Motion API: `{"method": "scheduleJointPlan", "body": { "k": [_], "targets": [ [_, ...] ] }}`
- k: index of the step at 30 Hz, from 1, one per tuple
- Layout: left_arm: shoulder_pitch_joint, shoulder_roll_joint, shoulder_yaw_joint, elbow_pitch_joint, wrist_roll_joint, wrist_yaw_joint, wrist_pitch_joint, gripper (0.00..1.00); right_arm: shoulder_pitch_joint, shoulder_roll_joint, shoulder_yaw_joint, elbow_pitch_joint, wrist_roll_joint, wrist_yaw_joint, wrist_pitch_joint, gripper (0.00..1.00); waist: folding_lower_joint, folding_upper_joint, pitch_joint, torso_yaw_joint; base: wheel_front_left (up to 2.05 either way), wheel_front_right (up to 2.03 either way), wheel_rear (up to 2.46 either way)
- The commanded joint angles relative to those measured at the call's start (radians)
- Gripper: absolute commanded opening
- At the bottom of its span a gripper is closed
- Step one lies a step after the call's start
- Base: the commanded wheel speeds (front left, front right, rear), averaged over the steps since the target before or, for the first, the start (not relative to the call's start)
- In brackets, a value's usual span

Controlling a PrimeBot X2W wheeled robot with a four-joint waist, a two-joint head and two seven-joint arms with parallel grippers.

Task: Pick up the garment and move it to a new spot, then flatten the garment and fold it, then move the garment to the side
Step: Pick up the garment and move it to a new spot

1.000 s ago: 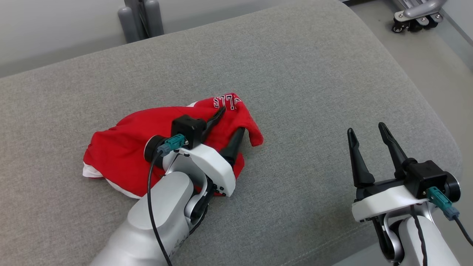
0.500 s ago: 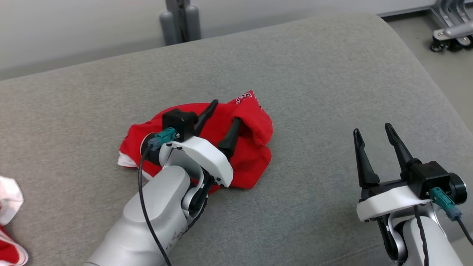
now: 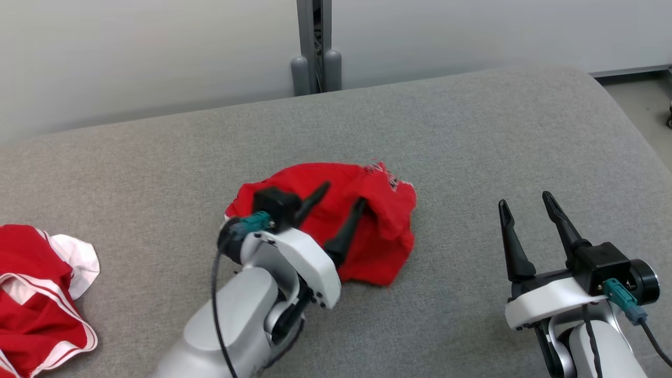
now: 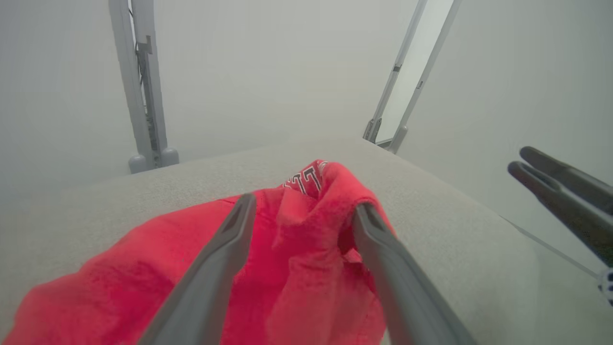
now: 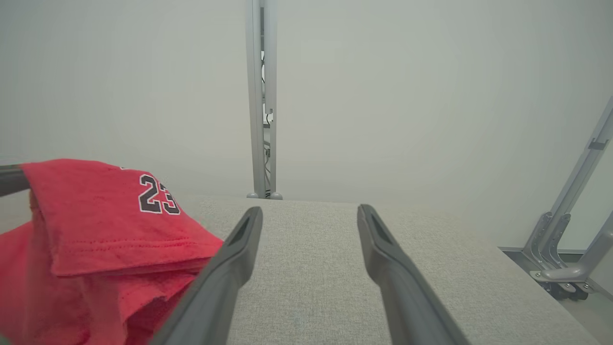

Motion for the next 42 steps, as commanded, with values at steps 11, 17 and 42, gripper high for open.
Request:
{"method": "scheduleJointPlan", "body": {
  "k": [11,17,42],
  "targets": [
    [0.061,0.075,-0.056,-0.108,-0.023,0.012,0.122,1.0,0.024,-0.005,0.004,0.011,0.006,0.0,-0.006,1.0,0.0,0.0,-0.048,0.014,0.0,0.0,0.0],
    [0.119,0.126,0.033,-0.151,-0.008,0.112,-0.026,1.0,0.033,-0.005,-0.007,0.001,0.0,0.0,-0.006,1.0,0.0,0.0,-0.057,0.034,0.0,0.0,0.0],
    [0.443,0.002,0.477,-0.286,0.272,0.078,-0.08,1.0,0.042,-0.005,-0.002,-0.004,-0.017,0.0,-0.006,1.0,0.0,0.0,-0.057,0.082,0.0,0.0,0.0]
  ]
}}
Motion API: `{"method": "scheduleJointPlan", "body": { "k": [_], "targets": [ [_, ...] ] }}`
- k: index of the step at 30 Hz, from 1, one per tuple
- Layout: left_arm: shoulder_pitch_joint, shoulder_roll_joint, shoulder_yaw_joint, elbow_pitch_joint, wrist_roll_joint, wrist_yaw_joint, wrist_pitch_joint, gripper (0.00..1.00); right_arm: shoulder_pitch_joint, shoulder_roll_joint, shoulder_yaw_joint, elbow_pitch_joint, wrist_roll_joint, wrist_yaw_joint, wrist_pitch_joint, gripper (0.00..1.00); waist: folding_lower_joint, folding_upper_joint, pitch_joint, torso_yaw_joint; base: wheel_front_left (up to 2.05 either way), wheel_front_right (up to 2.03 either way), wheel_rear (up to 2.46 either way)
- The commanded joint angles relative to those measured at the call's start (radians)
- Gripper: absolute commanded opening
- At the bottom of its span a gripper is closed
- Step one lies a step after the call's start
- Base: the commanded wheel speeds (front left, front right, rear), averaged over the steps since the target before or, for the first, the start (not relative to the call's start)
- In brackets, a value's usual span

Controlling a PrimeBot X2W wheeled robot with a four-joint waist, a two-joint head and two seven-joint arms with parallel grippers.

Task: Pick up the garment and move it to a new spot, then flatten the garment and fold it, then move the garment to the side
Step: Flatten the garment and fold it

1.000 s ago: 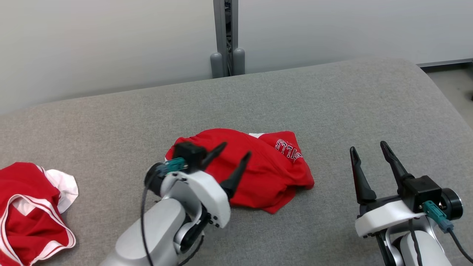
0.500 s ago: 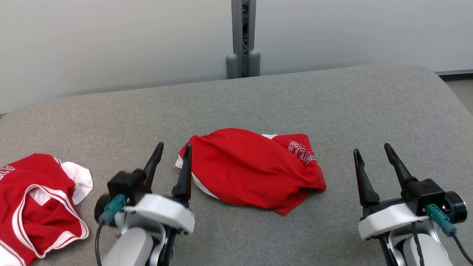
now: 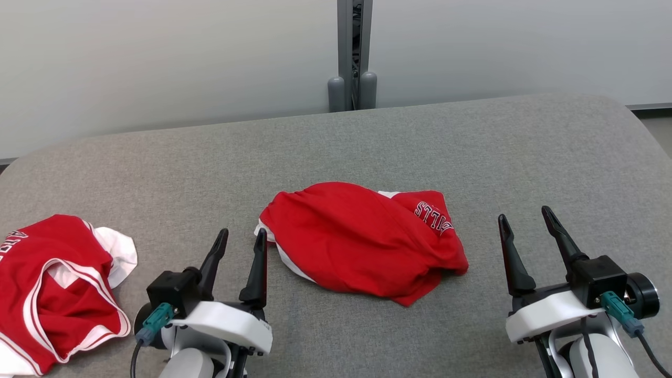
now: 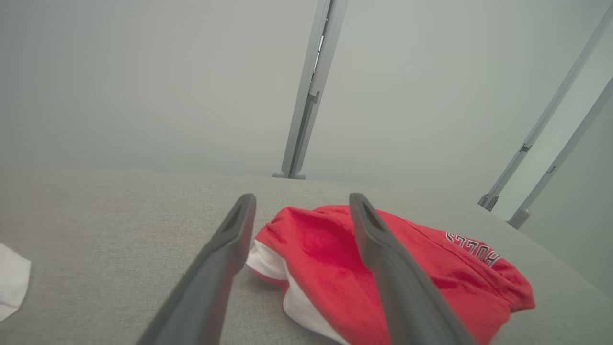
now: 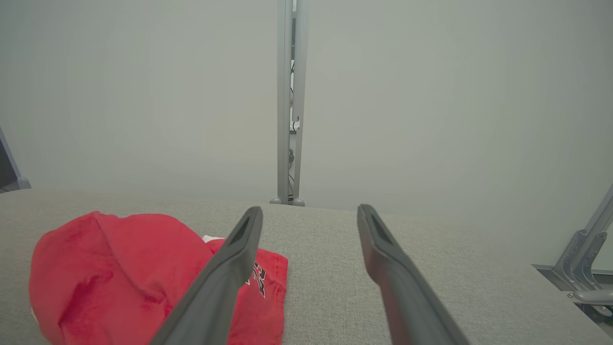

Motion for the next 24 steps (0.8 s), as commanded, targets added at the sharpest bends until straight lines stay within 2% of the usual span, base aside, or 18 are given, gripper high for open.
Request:
{"method": "scheduleJointPlan", "body": {
  "k": [1,6,11,19,24],
  "targets": [
    [0.016,0.004,0.007,0.011,0.007,-0.007,-0.004,1.0,-0.001,-0.005,0.002,0.001,-0.001,0.0,-0.006,1.0,0.0,0.0,0.0,-0.003,0.0,0.0,0.0],
    [0.009,-0.001,-0.002,0.113,-0.041,-0.028,-0.003,1.0,-0.007,-0.005,0.01,0.0,0.006,0.0,-0.006,1.0,0.0,0.0,0.011,-0.021,0.0,0.0,0.0],
    [-0.056,-0.001,-0.058,0.23,-0.101,-0.038,0.026,1.0,-0.018,-0.005,0.013,-0.009,0.014,0.0,-0.006,1.0,0.0,0.0,0.048,-0.037,0.0,0.0,0.0],
    [-0.191,-0.001,-0.13,0.372,-0.128,-0.032,0.08,1.0,-0.041,-0.005,0.015,-0.018,0.022,0.0,-0.006,1.0,0.0,0.0,0.112,-0.056,0.0,0.0,0.0],
    [-0.251,-0.001,-0.162,0.431,-0.153,-0.052,0.069,1.0,-0.052,-0.005,0.017,-0.017,0.025,0.0,-0.006,1.0,0.0,0.0,0.131,-0.064,0.0,0.0,0.0]
  ]
}}
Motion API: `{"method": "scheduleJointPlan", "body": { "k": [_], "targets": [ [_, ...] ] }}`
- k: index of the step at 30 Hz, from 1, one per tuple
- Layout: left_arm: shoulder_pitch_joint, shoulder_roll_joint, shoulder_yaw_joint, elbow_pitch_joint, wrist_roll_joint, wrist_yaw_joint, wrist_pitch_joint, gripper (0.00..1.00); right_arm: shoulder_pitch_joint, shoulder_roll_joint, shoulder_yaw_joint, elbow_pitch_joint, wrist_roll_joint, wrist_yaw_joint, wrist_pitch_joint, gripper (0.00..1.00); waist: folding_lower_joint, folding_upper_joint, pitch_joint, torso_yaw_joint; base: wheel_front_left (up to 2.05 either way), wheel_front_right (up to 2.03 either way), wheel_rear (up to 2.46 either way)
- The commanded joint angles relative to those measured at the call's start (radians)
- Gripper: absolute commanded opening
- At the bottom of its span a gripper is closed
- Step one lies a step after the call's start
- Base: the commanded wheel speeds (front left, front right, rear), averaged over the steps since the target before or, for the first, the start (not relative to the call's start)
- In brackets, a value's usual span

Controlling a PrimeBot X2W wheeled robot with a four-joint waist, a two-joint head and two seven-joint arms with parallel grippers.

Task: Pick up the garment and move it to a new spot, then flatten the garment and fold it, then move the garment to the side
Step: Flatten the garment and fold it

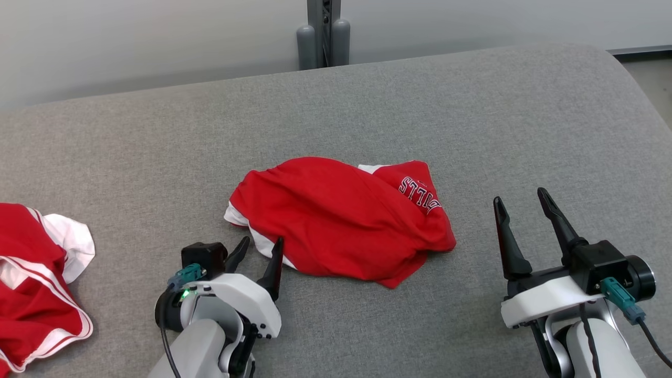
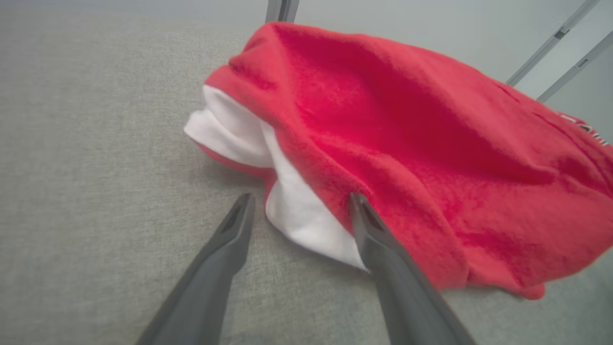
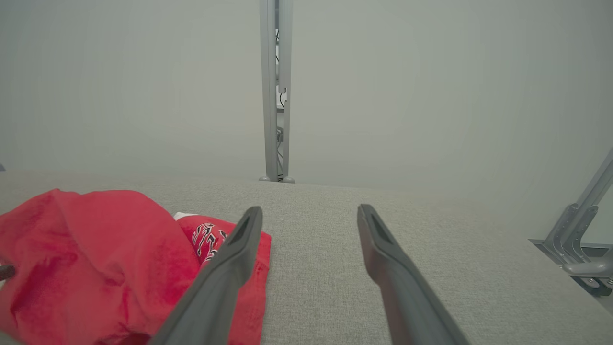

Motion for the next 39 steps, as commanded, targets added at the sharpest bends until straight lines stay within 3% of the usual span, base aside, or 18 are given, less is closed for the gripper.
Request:
{"method": "scheduleJointPlan", "body": {
  "k": [1,2,3,4,13,21,30,34,39],
  "targets": [
    [-0.03,0.004,-0.005,0.013,-0.018,-0.011,-0.018,0.71,-0.011,-0.005,-0.001,-0.003,0.005,0.0,-0.006,1.0,0.0,0.0,0.006,-0.004,0.0,0.0,0.0],
    [-0.03,0.004,-0.005,0.013,-0.018,-0.011,-0.018,0.71,-0.011,-0.005,-0.001,-0.003,0.005,0.0,-0.006,1.0,0.0,0.0,0.006,-0.004,0.0,0.0,0.0],
    [-0.035,0.005,-0.006,0.018,-0.028,-0.014,-0.027,0.14,-0.012,-0.005,-0.001,-0.003,0.006,0.0,-0.006,1.0,0.0,0.0,0.007,-0.005,0.0,0.0,0.0],
    [-0.038,0.005,-0.009,0.024,-0.032,-0.017,-0.035,0.0,-0.012,-0.005,0.0,-0.002,0.007,0.0,-0.006,1.0,0.0,0.0,0.007,-0.006,0.0,0.0,0.0],
    [-0.043,0.005,0.014,-0.025,-0.024,-0.026,-0.081,0.0,0.004,-0.005,0.001,0.011,0.003,0.0,-0.006,1.0,0.0,0.0,-0.025,0.005,0.0,0.0,0.0],
    [0.027,0.004,0.18,-0.381,0.076,-0.012,-0.082,0.0,0.016,-0.005,0.021,0.022,0.007,0.0,-0.006,1.0,0.0,0.0,-0.073,0.019,0.0,0.0,0.0],
    [0.01,0.003,0.279,-0.75,0.139,0.06,-0.083,0.0,0.002,-0.005,0.033,0.023,0.022,0.0,-0.006,1.0,0.0,0.0,-0.082,0.007,0.0,0.0,0.0],
    [0.0,0.003,0.226,-0.806,0.171,0.062,-0.081,0.0,-0.006,-0.005,0.039,0.022,0.029,0.0,-0.006,1.0,0.0,0.0,-0.076,-0.008,0.0,0.0,0.0],
    [-0.019,0.004,0.06,-0.745,0.166,0.043,-0.081,0.0,-0.014,-0.006,0.043,0.023,0.033,0.0,-0.006,1.0,0.0,0.0,-0.063,-0.031,0.0,0.0,0.0]
  ]
}}
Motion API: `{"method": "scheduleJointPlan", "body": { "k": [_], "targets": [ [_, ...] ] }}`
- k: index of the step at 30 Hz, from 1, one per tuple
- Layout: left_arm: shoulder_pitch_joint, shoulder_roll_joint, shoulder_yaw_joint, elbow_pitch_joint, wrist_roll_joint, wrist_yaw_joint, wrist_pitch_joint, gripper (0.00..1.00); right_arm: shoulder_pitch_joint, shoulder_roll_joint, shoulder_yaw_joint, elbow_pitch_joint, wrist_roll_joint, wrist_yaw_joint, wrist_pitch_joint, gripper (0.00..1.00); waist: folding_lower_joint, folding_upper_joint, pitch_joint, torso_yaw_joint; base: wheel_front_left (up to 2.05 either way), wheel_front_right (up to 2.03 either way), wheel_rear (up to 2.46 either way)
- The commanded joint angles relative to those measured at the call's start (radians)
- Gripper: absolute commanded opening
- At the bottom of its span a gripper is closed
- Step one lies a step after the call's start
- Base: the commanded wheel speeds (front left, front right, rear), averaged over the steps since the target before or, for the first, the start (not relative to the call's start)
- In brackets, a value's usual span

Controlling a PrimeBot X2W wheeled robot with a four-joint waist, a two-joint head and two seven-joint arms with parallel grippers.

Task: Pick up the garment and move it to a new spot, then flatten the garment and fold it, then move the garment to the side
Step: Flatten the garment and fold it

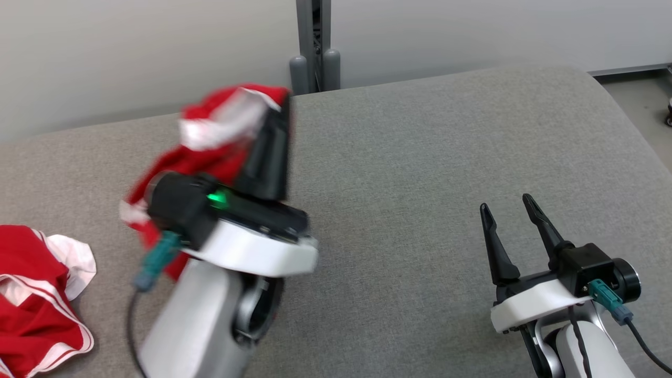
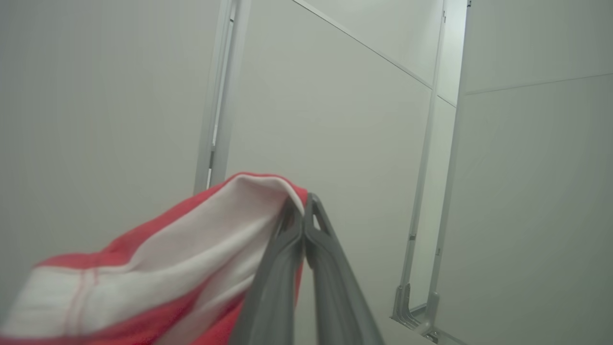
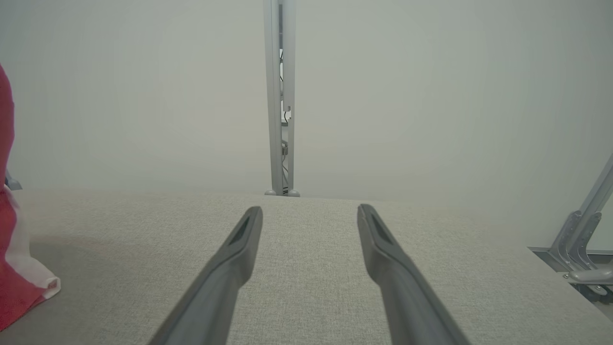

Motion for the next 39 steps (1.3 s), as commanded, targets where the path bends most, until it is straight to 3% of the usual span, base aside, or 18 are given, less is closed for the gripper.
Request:
{"method": "scheduleJointPlan", "body": {
  "k": [1,9,10,11,12,13,18,23,32,39],
  "targets": [
    [-0.018,0.004,-0.061,0.04,-0.009,-0.012,0.0,0.0,-0.012,-0.005,0.002,0.002,0.006,0.0,-0.006,1.0,0.0,0.0,0.008,-0.012,0.0,0.0,0.0],
    [-0.057,0.004,-0.35,0.295,-0.14,-0.045,-0.001,0.0,-0.036,-0.005,0.028,0.006,0.021,0.0,-0.006,1.0,0.0,0.0,0.035,-0.06,0.0,0.0,0.0],
    [-0.076,0.004,-0.419,0.363,-0.187,-0.052,-0.001,0.13,-0.04,-0.005,0.037,0.006,0.029,0.0,-0.006,1.0,0.0,0.0,0.046,-0.072,0.0,0.0,0.0],
    [-0.076,0.004,-0.419,0.363,-0.187,-0.052,-0.001,0.13,-0.04,-0.005,0.037,0.006,0.029,0.0,-0.006,1.0,0.0,0.0,0.046,-0.072,0.0,0.0,0.0],
    [-0.083,0.005,-0.454,0.395,-0.208,-0.057,-0.001,0.46,-0.042,-0.005,0.04,0.006,0.031,0.0,-0.006,1.0,0.0,0.0,0.051,-0.077,0.0,0.0,0.0],
    [-0.093,0.004,-0.485,0.422,-0.229,-0.059,-0.001,1.0,-0.045,-0.005,0.04,0.006,0.035,0.0,-0.006,1.0,0.0,0.0,0.056,-0.081,0.0,0.0,0.0],
    [-0.14,0.005,-0.581,0.496,-0.302,-0.066,-0.001,1.0,-0.05,-0.005,0.036,0.003,0.043,0.0,-0.006,1.0,0.0,0.0,0.077,-0.089,0.0,0.0,0.0],
    [-0.168,0.004,-0.559,0.493,-0.327,-0.045,-0.001,1.0,-0.047,-0.005,0.018,0.0,0.037,0.0,-0.006,1.0,0.0,0.0,0.083,-0.079,0.0,0.0,0.0],
    [-0.104,0.004,-0.316,0.392,-0.199,-0.012,-0.001,1.0,-0.032,-0.005,-0.001,-0.013,0.009,0.0,-0.006,1.0,0.0,0.0,0.049,-0.023,0.0,0.0,0.0],
    [0.044,0.004,-0.079,0.263,-0.042,-0.022,-0.001,1.0,-0.006,-0.005,-0.011,-0.021,-0.019,0.0,-0.006,1.0,0.0,0.0,0.002,0.032,0.0,0.0,0.0]
  ]
}}
